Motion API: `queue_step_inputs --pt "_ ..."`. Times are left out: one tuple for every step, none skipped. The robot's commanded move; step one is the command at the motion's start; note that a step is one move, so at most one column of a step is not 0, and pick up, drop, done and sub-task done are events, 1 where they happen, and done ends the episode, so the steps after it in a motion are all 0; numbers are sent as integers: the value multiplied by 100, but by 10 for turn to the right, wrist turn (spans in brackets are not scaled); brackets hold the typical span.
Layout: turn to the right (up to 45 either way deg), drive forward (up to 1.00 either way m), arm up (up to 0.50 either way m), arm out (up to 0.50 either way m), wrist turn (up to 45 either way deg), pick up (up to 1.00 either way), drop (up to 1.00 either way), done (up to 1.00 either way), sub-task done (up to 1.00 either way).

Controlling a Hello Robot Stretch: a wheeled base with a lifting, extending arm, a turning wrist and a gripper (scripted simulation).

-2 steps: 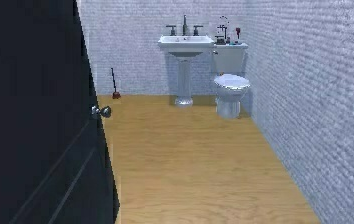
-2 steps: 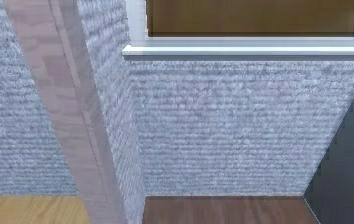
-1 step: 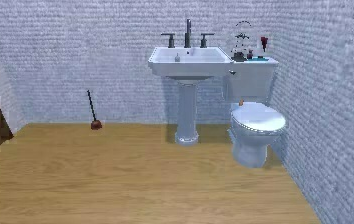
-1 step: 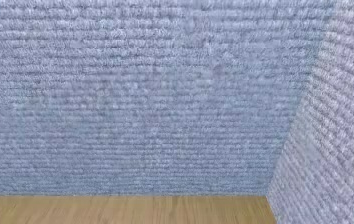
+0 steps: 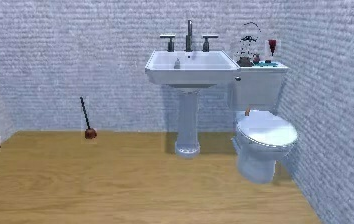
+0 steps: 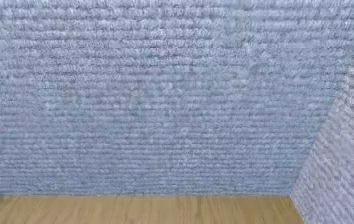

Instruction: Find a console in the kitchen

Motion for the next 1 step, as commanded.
queue_step_inputs --pt "240 0 0 0 0 0 0 0 0"
